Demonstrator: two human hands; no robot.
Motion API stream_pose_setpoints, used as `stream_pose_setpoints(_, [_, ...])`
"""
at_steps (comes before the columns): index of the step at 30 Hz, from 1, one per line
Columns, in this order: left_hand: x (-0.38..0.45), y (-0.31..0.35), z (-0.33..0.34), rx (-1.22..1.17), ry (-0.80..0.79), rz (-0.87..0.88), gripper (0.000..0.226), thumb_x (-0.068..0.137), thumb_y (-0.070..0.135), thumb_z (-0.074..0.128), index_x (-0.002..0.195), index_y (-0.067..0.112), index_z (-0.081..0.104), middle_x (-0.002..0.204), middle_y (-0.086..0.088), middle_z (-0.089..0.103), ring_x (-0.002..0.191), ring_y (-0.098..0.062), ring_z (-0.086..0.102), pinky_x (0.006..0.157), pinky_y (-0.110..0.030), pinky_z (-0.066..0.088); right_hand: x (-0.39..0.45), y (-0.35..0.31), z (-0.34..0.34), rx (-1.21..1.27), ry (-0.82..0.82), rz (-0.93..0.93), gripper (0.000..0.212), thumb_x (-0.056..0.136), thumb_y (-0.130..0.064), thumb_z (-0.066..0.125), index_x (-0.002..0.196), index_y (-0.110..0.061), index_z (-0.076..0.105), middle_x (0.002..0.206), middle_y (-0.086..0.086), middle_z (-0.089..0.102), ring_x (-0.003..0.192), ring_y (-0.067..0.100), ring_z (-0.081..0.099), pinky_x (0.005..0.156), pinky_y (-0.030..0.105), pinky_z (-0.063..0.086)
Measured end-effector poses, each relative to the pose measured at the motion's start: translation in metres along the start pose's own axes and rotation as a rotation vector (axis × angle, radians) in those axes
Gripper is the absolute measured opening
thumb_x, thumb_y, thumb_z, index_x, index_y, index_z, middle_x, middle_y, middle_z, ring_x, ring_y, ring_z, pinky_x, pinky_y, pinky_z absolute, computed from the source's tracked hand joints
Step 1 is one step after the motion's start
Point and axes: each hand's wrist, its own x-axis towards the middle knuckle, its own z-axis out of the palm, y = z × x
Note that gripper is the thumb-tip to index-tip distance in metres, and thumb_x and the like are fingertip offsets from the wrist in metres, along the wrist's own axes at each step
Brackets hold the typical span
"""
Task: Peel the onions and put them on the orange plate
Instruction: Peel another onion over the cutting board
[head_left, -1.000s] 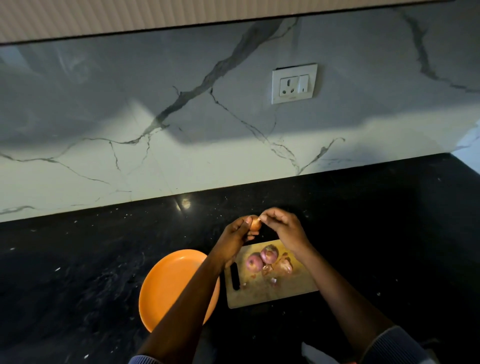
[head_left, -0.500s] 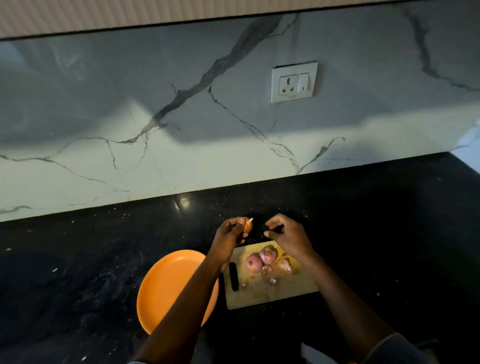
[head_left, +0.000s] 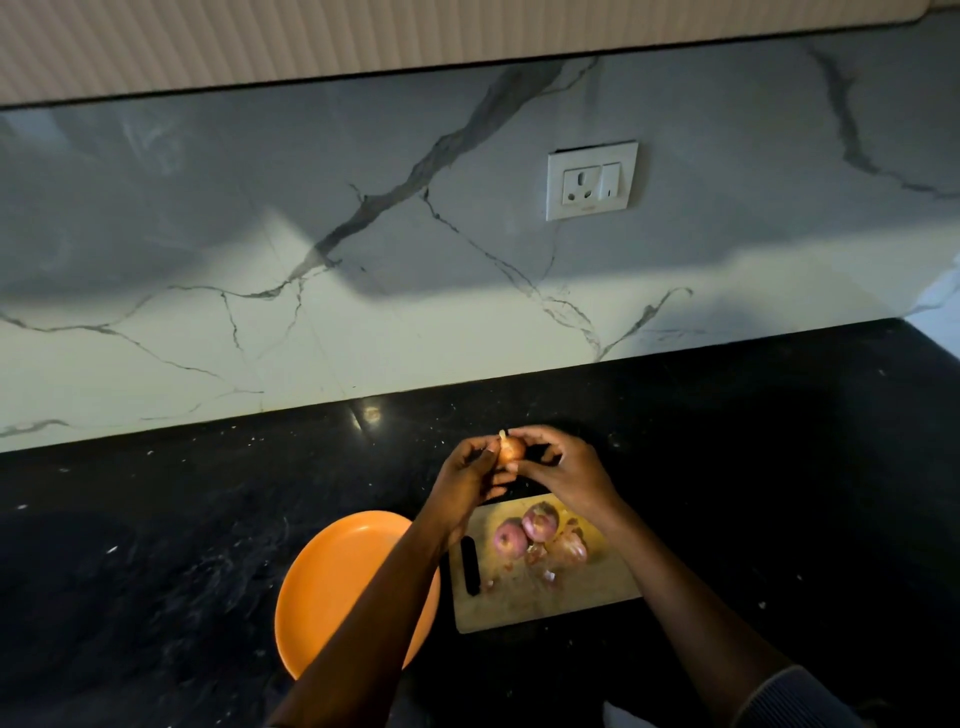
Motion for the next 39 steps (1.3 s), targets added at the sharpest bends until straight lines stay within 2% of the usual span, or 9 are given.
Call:
stream_pose_setpoints(5, [0.001,0.006,-0.011,0.139,0.019,0.120,0.024,0.099,0.026,0.060,0.121,0.019,0.066,0.113,-0.006,0.072,0.103,-0.019,0.068,0.090,-0.035,0.055,0.002,-0.002,-0.008,-0.076,0.007,-0.024,0.043,0.076,-0.029,0.087,0.114,-0.039,0.070,0.106,-0.016,0.071,0.095,0.007,0.065,0.076,0.020,0.051])
stream_pose_setpoints(9, [0.002,0.009,-0.011,0.173,0.077,0.189,0.015,0.092,0.013,0.070,0.106,0.010,0.073,0.100,-0.009,0.076,0.093,-0.020,0.069,0.086,-0.033,0.055,0.004,-0.009,-0.011,-0.097,-0.013,-0.031,0.046,0.072,-0.023,0.089,0.112,-0.038,0.071,0.104,-0.018,0.070,0.087,0.001,0.064,0.072,0.014,0.050])
stream_pose_setpoints(13, [0.003,0.011,-0.007,0.021,0.142,0.129,0.010,0.093,0.006,0.066,0.097,0.011,0.074,0.094,-0.009,0.075,0.091,-0.020,0.066,0.086,-0.031,0.053,0.005,-0.010,-0.007,0.032,0.013,-0.013,0.043,0.075,-0.018,0.088,0.109,-0.036,0.069,0.106,-0.015,0.072,0.092,0.000,0.068,0.080,0.016,0.053])
stream_pose_setpoints(17, [0.000,0.009,-0.008,-0.118,0.108,0.102,0.013,0.097,0.007,0.059,0.101,0.007,0.072,0.088,-0.006,0.074,0.086,-0.015,0.066,0.085,-0.030,0.053,0.004,-0.008,-0.003,0.159,0.063,-0.005,0.031,0.079,-0.013,0.084,0.104,-0.029,0.073,0.104,-0.009,0.076,0.099,0.005,0.071,0.087,0.020,0.055])
stream_pose_setpoints(22, [-0.005,0.008,-0.005,-0.203,0.106,0.064,0.014,0.099,0.008,0.056,0.102,0.007,0.070,0.085,-0.001,0.075,0.080,-0.008,0.070,0.079,-0.024,0.053,0.002,-0.008,-0.004,0.185,0.111,0.000,0.009,0.087,-0.015,0.077,0.089,-0.024,0.076,0.090,-0.007,0.077,0.090,0.008,0.072,0.081,0.021,0.054])
stream_pose_setpoints(27, [-0.005,0.011,0.001,-0.283,0.108,0.021,0.013,0.100,0.008,0.056,0.100,0.009,0.069,0.086,-0.002,0.075,0.082,-0.009,0.069,0.082,-0.024,0.054,0.004,-0.009,-0.003,0.264,0.138,0.122,0.005,0.096,-0.022,0.066,0.095,-0.020,0.071,0.083,-0.014,0.073,0.079,-0.001,0.067,0.068,0.014,0.048])
stream_pose_setpoints(31, [-0.006,0.014,0.005,-0.368,0.113,0.005,0.014,0.099,0.005,0.056,0.099,0.008,0.069,0.085,-0.003,0.074,0.080,-0.008,0.070,0.079,-0.022,0.056,0.005,-0.014,-0.002,0.372,0.230,0.213,0.016,0.099,-0.028,0.063,0.105,-0.016,0.071,0.093,-0.005,0.077,0.081,0.004,0.071,0.067,0.018,0.051])
stream_pose_setpoints(34, [-0.006,0.015,0.006,-0.399,0.119,0.001,0.015,0.099,0.004,0.056,0.097,0.008,0.070,0.086,-0.004,0.075,0.081,-0.009,0.070,0.083,-0.024,0.056,0.004,-0.015,-0.002,0.356,0.201,0.224,0.021,0.101,-0.036,0.058,0.110,-0.021,0.069,0.097,-0.007,0.076,0.085,0.004,0.071,0.063,0.013,0.049])
stream_pose_setpoints(39, [-0.008,0.018,0.006,-0.421,0.104,-0.007,0.014,0.099,0.004,0.055,0.099,0.007,0.069,0.089,-0.006,0.075,0.083,-0.012,0.071,0.090,-0.027,0.056,0.002,-0.016,-0.001,0.346,0.109,0.167,0.016,0.094,-0.017,0.069,0.110,-0.016,0.073,0.101,-0.007,0.075,0.087,-0.007,0.067,0.066,0.009,0.048])
